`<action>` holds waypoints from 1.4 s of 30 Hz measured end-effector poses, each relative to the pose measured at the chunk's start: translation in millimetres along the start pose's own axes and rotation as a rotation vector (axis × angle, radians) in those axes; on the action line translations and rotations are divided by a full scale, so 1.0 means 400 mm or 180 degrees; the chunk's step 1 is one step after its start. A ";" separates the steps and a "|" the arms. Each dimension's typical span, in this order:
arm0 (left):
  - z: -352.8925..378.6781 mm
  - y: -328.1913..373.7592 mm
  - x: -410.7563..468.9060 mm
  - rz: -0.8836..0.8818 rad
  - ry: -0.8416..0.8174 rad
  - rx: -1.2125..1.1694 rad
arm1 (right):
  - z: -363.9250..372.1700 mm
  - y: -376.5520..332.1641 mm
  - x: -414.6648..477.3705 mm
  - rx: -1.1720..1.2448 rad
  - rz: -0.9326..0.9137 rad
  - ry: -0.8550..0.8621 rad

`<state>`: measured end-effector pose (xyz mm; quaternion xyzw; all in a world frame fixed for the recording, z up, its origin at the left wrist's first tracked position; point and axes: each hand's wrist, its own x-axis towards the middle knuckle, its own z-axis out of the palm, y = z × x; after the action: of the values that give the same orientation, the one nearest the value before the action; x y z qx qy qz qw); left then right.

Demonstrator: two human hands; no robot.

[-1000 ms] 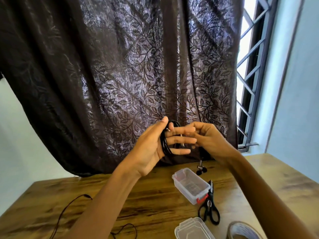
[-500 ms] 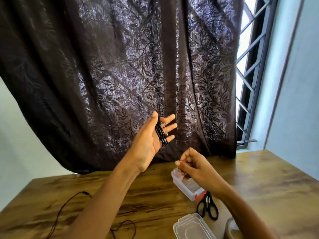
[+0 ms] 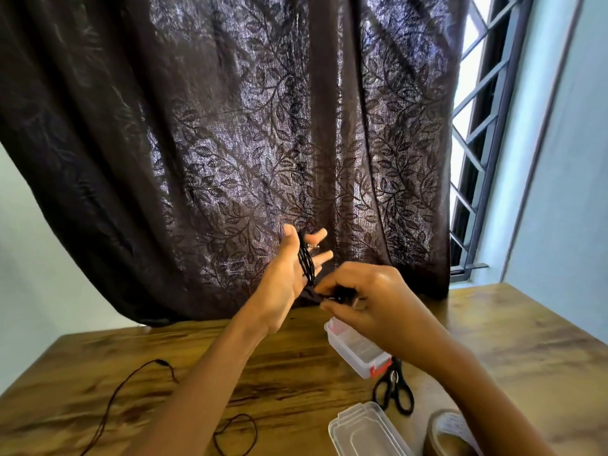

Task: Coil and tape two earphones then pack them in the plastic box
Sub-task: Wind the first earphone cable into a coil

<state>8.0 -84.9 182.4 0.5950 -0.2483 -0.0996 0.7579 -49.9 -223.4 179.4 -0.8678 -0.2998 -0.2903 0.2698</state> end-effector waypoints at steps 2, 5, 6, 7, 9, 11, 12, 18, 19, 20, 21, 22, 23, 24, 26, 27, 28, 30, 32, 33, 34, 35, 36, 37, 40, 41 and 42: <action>0.008 -0.007 -0.014 -0.0169 -0.0236 0.0051 | -0.018 -0.005 0.021 0.0185 -0.0059 -0.0009; 0.024 -0.020 -0.030 -0.0222 -0.0401 0.0107 | -0.042 -0.002 0.053 0.0095 -0.0117 -0.0109; 0.030 -0.022 -0.034 -0.0246 -0.0427 0.0090 | -0.048 0.001 0.061 0.0066 -0.0134 -0.0162; 0.032 -0.025 -0.037 -0.0285 -0.0484 0.0093 | -0.053 0.005 0.067 0.0082 -0.0152 -0.0207; 0.036 -0.027 -0.043 -0.0362 -0.0643 0.0096 | -0.057 0.014 0.074 0.0192 -0.0104 -0.0272; 0.030 -0.032 -0.047 -0.0425 -0.0796 0.0067 | -0.055 0.027 0.075 0.0393 0.0006 -0.0312; 0.028 -0.032 -0.051 -0.0454 -0.0865 0.0047 | -0.053 0.033 0.075 0.0552 0.0083 -0.0311; 0.016 -0.046 -0.056 -0.0592 -0.0895 0.0174 | -0.020 0.060 0.056 0.1055 0.0432 -0.0149; 0.013 -0.049 -0.055 -0.0632 -0.0866 0.0177 | -0.013 0.065 0.053 0.0946 0.0417 -0.0115; 0.011 -0.050 -0.057 -0.0668 -0.0842 0.0185 | -0.008 0.070 0.052 0.0805 0.0420 -0.0090; 0.010 -0.050 -0.058 -0.0687 -0.0821 0.0195 | -0.002 0.074 0.050 0.0775 0.0456 -0.0073; 0.010 -0.049 -0.061 -0.0689 -0.0798 0.0187 | 0.006 0.078 0.046 0.0943 0.0555 -0.0094; 0.010 -0.050 -0.062 -0.0676 -0.0773 0.0153 | 0.014 0.078 0.041 0.1325 0.0714 -0.0134; 0.011 -0.050 -0.064 -0.0660 -0.0735 0.0099 | 0.024 0.078 0.034 0.1747 0.0889 -0.0172; 0.009 -0.056 -0.065 -0.0651 -0.0621 0.0050 | 0.044 0.073 0.020 0.2438 0.1156 -0.0215; 0.007 -0.061 -0.063 -0.0679 -0.0531 0.0033 | 0.053 0.072 0.014 0.2559 0.1225 -0.0180; 0.003 -0.065 -0.062 -0.0725 -0.0410 -0.0013 | 0.060 0.073 0.008 0.2577 0.1256 -0.0130; -0.010 -0.071 -0.058 -0.0802 -0.0143 -0.0133 | 0.073 0.077 -0.001 0.2607 0.1370 -0.0047; -0.025 -0.072 -0.053 -0.0899 -0.0031 -0.0173 | 0.084 0.080 -0.011 0.2826 0.1492 -0.0100; -0.031 -0.072 -0.052 -0.0978 -0.0037 -0.0148 | 0.090 0.081 -0.016 0.2937 0.1515 -0.0148; -0.036 -0.073 -0.052 -0.1068 -0.0056 -0.0103 | 0.094 0.080 -0.021 0.3017 0.1512 -0.0200; -0.040 -0.076 -0.053 -0.1156 -0.0077 -0.0046 | 0.097 0.079 -0.024 0.3084 0.1507 -0.0240; -0.044 -0.078 -0.054 -0.1225 -0.0091 0.0013 | 0.102 0.079 -0.026 0.3155 0.1501 -0.0268; -0.046 -0.079 -0.053 -0.1271 -0.0098 0.0081 | 0.105 0.081 -0.025 0.3163 0.1495 -0.0299; -0.060 -0.092 -0.052 -0.1368 -0.0084 0.0280 | 0.114 0.083 -0.030 0.2963 0.1452 -0.0536; -0.064 -0.095 -0.052 -0.1359 -0.0078 0.0358 | 0.115 0.082 -0.032 0.2833 0.1432 -0.0613; -0.069 -0.100 -0.052 -0.1366 -0.0077 0.0431 | 0.120 0.083 -0.034 0.2697 0.1402 -0.0665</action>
<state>9.6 -62.7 134.4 0.6824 -0.1312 -0.2488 0.6747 -19.9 -220.0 127.6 -0.7489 -0.2263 0.0098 0.6227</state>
